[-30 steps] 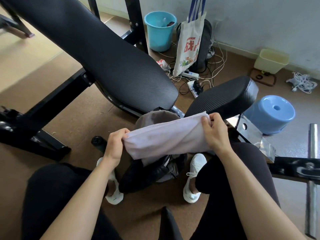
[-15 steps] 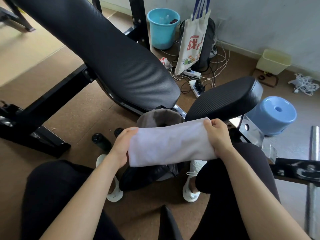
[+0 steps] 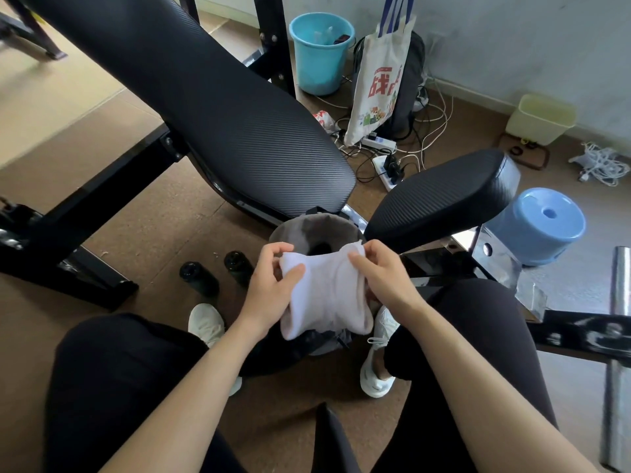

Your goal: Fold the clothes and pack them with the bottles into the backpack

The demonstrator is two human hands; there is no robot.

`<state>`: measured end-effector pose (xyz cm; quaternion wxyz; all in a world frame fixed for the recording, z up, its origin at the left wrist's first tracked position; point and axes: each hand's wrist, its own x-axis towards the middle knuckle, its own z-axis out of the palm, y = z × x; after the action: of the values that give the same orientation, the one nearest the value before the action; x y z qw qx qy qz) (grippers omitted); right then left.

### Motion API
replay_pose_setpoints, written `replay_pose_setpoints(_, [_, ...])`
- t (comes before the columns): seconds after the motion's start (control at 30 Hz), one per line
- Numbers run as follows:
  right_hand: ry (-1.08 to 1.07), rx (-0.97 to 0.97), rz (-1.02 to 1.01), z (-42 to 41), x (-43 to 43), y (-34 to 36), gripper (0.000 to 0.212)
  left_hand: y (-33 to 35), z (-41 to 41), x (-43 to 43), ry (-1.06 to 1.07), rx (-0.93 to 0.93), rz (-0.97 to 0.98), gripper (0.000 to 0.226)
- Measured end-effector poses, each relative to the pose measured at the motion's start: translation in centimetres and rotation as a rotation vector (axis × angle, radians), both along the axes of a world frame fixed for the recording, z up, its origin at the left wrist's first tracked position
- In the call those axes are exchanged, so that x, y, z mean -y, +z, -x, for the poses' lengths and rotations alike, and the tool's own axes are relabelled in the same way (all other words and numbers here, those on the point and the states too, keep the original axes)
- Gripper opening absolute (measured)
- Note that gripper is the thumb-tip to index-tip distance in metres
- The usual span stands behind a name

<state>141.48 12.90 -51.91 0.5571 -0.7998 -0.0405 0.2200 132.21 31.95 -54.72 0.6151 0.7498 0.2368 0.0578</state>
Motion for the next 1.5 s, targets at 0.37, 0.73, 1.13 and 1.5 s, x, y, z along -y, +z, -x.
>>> replay_pose_setpoints(0.37, [0.278, 0.008, 0.069, 1.5, -1.6, -0.9, 0.054, 1.6, 0.1, 1.9, -0.231, 0.015, 0.365, 0.048])
replay_pose_setpoints(0.73, [0.02, -0.354, -0.525, -0.9, -0.7, 0.2, 0.036, 0.8, -1.1, -0.4, 0.209, 0.031, 0.181, 0.024])
replay_pose_setpoints(1.13, [-0.073, -0.161, -0.278, -1.1, -0.1, -0.8, 0.059, 0.3, -0.8, 0.1, -0.046, -0.122, 0.502, 0.043])
replay_pose_setpoints(1.5, [0.356, 0.096, -0.041, -0.5, 0.1, -1.0, 0.046, -1.3, -0.7, -0.7, -0.079, -0.104, 0.085, 0.069])
